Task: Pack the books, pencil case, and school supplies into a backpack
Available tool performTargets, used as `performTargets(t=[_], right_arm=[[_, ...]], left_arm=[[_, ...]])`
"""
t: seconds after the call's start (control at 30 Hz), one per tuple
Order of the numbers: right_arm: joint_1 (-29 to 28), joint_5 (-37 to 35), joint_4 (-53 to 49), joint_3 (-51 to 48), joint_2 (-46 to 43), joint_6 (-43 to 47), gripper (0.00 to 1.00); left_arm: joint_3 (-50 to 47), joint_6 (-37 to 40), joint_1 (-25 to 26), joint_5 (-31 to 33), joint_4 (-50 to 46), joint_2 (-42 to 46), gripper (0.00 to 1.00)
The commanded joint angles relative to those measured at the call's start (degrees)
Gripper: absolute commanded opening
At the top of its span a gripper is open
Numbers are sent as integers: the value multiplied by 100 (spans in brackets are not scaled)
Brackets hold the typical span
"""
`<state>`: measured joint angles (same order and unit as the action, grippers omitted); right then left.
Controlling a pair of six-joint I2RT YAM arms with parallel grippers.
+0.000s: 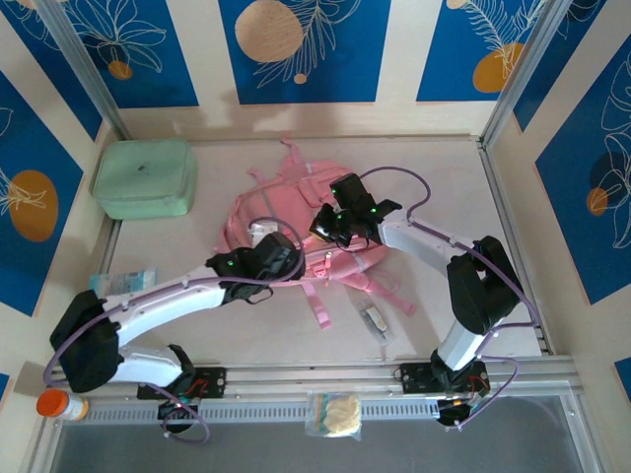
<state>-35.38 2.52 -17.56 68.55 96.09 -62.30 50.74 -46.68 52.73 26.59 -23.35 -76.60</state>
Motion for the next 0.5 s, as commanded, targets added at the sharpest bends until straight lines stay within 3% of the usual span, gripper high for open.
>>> performTargets(t=[0.0,0.3,0.47], right_arm=[[-125,82,322,158,-60,-150,0],[-127,144,411,184,1,-177,0],[-114,170,411,173,-13,-153,0]], left_arm=[[265,-202,179,800,87,-234,99],[560,-660,161,1325,449,-1006,100],[740,-858,167,1605,5,-1261,99]])
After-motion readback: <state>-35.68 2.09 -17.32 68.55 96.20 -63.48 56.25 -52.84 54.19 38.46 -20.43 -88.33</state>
